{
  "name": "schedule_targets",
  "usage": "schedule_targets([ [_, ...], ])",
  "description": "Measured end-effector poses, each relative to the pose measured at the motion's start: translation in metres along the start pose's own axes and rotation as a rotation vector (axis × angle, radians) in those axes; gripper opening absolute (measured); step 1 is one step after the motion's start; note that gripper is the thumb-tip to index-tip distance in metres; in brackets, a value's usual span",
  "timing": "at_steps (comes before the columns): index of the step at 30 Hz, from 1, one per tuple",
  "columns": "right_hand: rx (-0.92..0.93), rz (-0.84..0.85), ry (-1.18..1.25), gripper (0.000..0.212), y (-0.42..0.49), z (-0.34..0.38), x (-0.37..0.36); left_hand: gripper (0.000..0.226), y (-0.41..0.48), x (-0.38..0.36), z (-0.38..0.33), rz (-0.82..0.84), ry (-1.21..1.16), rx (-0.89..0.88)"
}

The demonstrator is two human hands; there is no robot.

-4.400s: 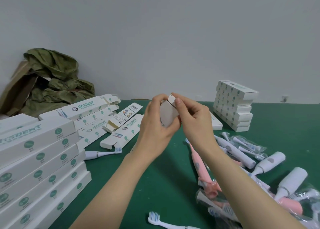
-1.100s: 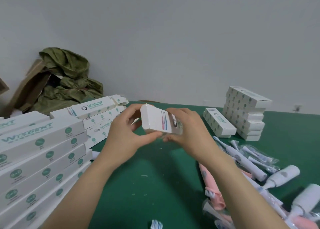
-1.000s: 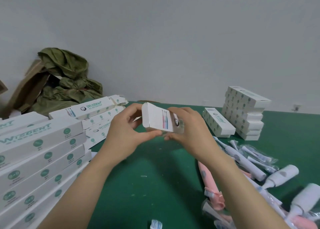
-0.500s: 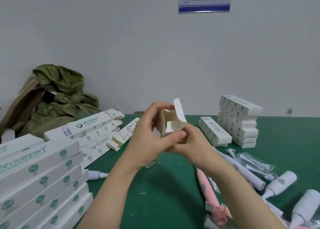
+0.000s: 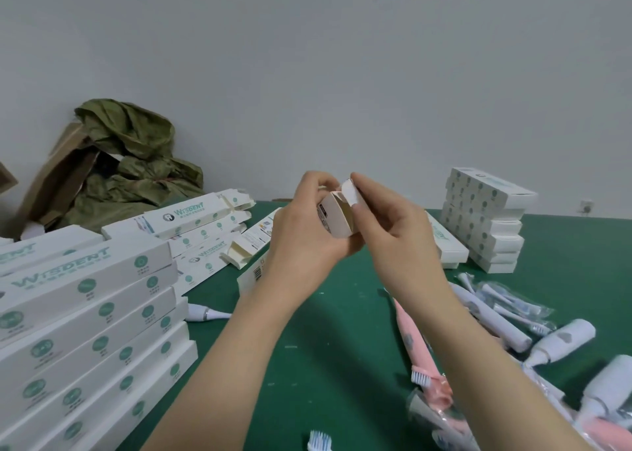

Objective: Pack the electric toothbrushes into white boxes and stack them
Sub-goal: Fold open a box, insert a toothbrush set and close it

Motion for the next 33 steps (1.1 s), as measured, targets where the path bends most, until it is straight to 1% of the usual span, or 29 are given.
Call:
schedule_targets([
  [4, 0.047, -0.054, -0.035, 0.035, -0.004, -0.003, -0.004, 0.042, 0.000, 0.000, -0.004, 0.011, 0.015, 0.028],
  [10, 0.219, -0.070, -0.127, 0.037, -0.012, -0.002, -0.013, 0.030, 0.001, -0.001, -0.009, -0.043, 0.049, -0.014],
  [12, 0.279, -0.040, -0.234, 0.044, -0.015, -0.001, -0.018, 0.020, 0.002, -0.001, -0.008, -0.077, 0.035, -0.018],
  [15, 0.336, 0.063, -0.420, 0.052, -0.018, -0.002, -0.025, 0.027, 0.002, 0.004, -0.003, -0.094, 0.051, -0.033],
  [17, 0.328, 0.145, -0.420, 0.054, -0.017, -0.006, -0.026, 0.026, 0.001, 0.007, -0.001, -0.077, 0.047, -0.009],
  [18, 0.292, 0.190, -0.340, 0.053, -0.016, -0.007, -0.026, 0.026, 0.000, 0.007, 0.000, -0.070, 0.026, 0.011],
  [19, 0.229, 0.216, -0.195, 0.049, -0.014, -0.007, -0.025, 0.029, 0.000, 0.007, -0.002, -0.068, -0.005, 0.029],
  [20, 0.160, 0.193, -0.028, 0.041, -0.011, -0.008, -0.022, 0.035, -0.001, 0.008, -0.003, -0.077, -0.040, 0.040],
  [21, 0.080, 0.110, 0.113, 0.031, -0.008, -0.008, -0.017, 0.042, 0.000, 0.010, -0.006, -0.100, -0.081, 0.036],
  [22, -0.031, -0.017, 0.196, 0.022, -0.002, -0.012, -0.009, 0.048, 0.002, 0.014, -0.008, -0.134, -0.130, 0.019],
  [23, -0.180, -0.114, 0.215, 0.019, 0.004, -0.018, 0.000, 0.052, 0.004, 0.018, -0.010, -0.173, -0.196, 0.002],
  [24, -0.361, -0.146, 0.185, 0.023, 0.009, -0.027, 0.009, 0.053, 0.007, 0.023, -0.012, -0.209, -0.282, -0.011],
  [25, -0.548, -0.112, 0.158, 0.039, 0.012, -0.036, 0.016, 0.053, 0.009, 0.027, -0.013, -0.232, -0.386, -0.019],
  [26, -0.712, -0.039, 0.182, 0.052, 0.014, -0.045, 0.024, 0.052, 0.009, 0.030, -0.013, -0.239, -0.498, -0.019],
  [28, -0.918, 0.121, 0.391, 0.062, 0.017, -0.056, 0.032, 0.051, 0.010, 0.030, -0.013, -0.211, -0.666, 0.006],
  [29, -0.966, 0.165, 0.481, 0.061, 0.017, -0.058, 0.034, 0.050, 0.011, 0.030, -0.012, -0.198, -0.700, 0.022],
  [30, -0.984, 0.194, 0.516, 0.057, 0.019, -0.061, 0.037, 0.049, 0.011, 0.029, -0.011, -0.200, -0.721, 0.036],
  [31, -0.991, 0.201, 0.494, 0.054, 0.019, -0.064, 0.039, 0.049, 0.011, 0.030, -0.009, -0.212, -0.748, 0.052],
  [33, -1.012, 0.205, 0.409, 0.054, 0.017, -0.072, 0.040, 0.046, 0.011, 0.031, -0.005, -0.236, -0.841, 0.088],
])
Point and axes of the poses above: each hand's wrist, its own y-axis towards the middle knuckle, its own x-axis out of the back of the hand, z = x × y, the point moved 2 cm from there along y, towards the middle knuckle, and after that the axes turned 7 degrees about -x, right-handed, at the moved point
